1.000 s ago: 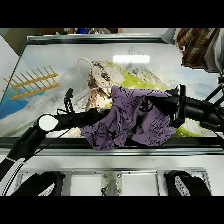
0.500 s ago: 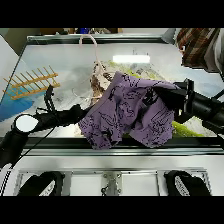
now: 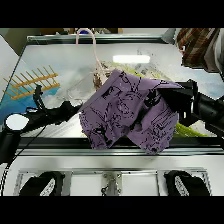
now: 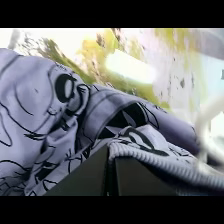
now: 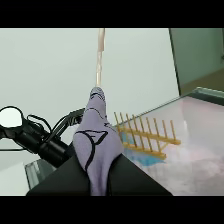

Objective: Fold the clothes and pants, and hang the long-sleeved shirts on hangers.

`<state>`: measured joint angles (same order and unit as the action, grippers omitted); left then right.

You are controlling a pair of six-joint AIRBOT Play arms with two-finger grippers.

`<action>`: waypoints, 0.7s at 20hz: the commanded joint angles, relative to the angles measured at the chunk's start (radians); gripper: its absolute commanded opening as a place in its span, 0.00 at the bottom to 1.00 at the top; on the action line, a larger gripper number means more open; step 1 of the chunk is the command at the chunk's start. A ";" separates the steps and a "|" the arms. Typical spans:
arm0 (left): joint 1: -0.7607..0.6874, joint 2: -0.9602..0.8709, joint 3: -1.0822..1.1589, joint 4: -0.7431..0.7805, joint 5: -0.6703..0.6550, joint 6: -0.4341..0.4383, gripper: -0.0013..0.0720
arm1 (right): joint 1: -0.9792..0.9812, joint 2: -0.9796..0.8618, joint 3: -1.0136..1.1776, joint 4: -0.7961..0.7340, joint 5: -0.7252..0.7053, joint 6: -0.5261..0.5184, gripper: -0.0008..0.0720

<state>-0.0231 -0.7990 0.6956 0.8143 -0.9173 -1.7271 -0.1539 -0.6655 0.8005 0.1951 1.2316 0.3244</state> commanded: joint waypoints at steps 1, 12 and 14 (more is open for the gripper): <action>0.029 0.001 0.000 0.004 0.003 0.016 0.04 | 0.000 0.002 0.001 0.006 0.051 0.047 0.04; 0.029 -0.095 0.134 0.076 -0.070 0.056 0.04 | -0.003 0.019 0.002 -0.126 0.082 0.092 0.04; 0.029 -0.141 0.215 0.164 -0.153 0.055 0.04 | -0.003 0.019 0.002 -0.132 0.073 0.092 0.04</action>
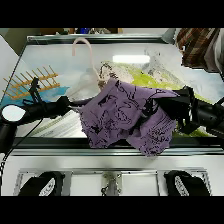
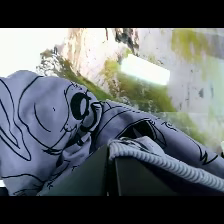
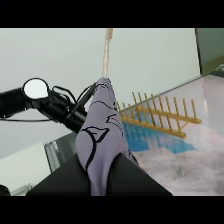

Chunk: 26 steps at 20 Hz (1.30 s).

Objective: Fold the clothes and pants, and hang the long-sleeved shirts on hangers.

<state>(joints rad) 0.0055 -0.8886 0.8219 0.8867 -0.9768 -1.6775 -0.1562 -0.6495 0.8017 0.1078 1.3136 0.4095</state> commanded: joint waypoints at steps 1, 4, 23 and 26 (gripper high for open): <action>0.001 -0.071 0.123 0.128 -0.133 0.006 0.04 | 0.000 0.003 0.001 -0.045 -0.016 0.006 0.04; 0.001 -0.101 0.195 0.225 -0.194 0.006 0.04 | -0.006 0.003 0.001 -0.047 -0.041 0.006 0.04; -0.016 -0.101 0.212 0.161 -0.303 0.086 0.04 | -0.022 0.003 0.002 0.026 -0.077 -0.020 0.04; 0.044 -0.100 0.213 0.159 -0.283 0.086 0.04 | -0.023 0.003 0.002 -0.012 -0.042 -0.019 0.04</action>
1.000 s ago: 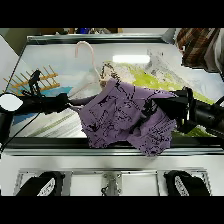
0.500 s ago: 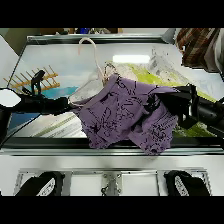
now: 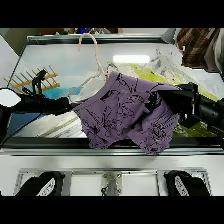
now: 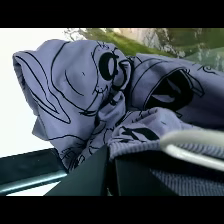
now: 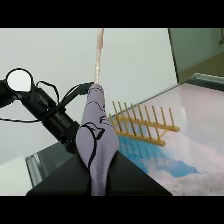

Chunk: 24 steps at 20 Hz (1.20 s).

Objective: Fold the clothes and pants, and hang the long-sleeved shirts on hangers.

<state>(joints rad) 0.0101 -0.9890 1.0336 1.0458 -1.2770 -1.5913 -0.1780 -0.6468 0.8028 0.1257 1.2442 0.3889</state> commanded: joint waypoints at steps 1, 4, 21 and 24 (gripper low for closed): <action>0.066 0.000 0.001 0.000 0.019 0.000 0.04 | -0.001 0.001 0.001 -0.048 0.032 0.003 0.04; 0.122 0.000 0.005 0.000 0.015 0.010 0.04 | -0.001 0.000 0.001 -0.079 0.040 0.005 0.04; -0.121 -0.001 0.439 0.004 -0.103 0.012 0.04 | 0.000 0.000 0.001 -0.090 0.071 0.045 0.04; -0.173 0.006 0.439 0.010 -0.127 0.001 0.04 | 0.000 0.000 0.001 -0.054 -0.002 0.045 0.04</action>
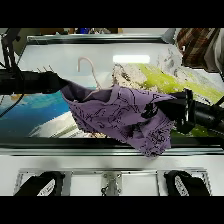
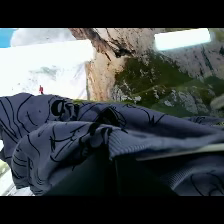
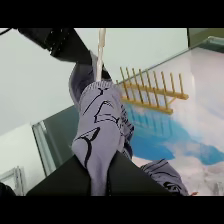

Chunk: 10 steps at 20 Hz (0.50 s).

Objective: Fold the clothes and pants, and hang the long-sleeved shirts on hangers.

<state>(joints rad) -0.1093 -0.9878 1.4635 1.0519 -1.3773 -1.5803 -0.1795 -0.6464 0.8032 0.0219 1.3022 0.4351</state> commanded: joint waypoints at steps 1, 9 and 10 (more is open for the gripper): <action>-0.067 0.016 0.010 0.003 -0.026 -0.020 0.04 | 0.001 0.000 0.000 0.050 -0.080 -0.001 0.04; -0.217 0.075 0.009 0.002 -0.024 -0.044 0.04 | 0.002 0.000 0.000 0.098 -0.136 -0.001 0.04; -0.238 0.075 0.010 0.003 -0.013 -0.044 0.04 | 0.002 0.000 0.000 0.113 -0.135 -0.001 0.04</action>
<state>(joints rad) -0.2863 -0.9207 1.4719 1.0557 -1.4002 -1.6192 -0.1791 -0.6464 0.8032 0.0982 1.1805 0.4355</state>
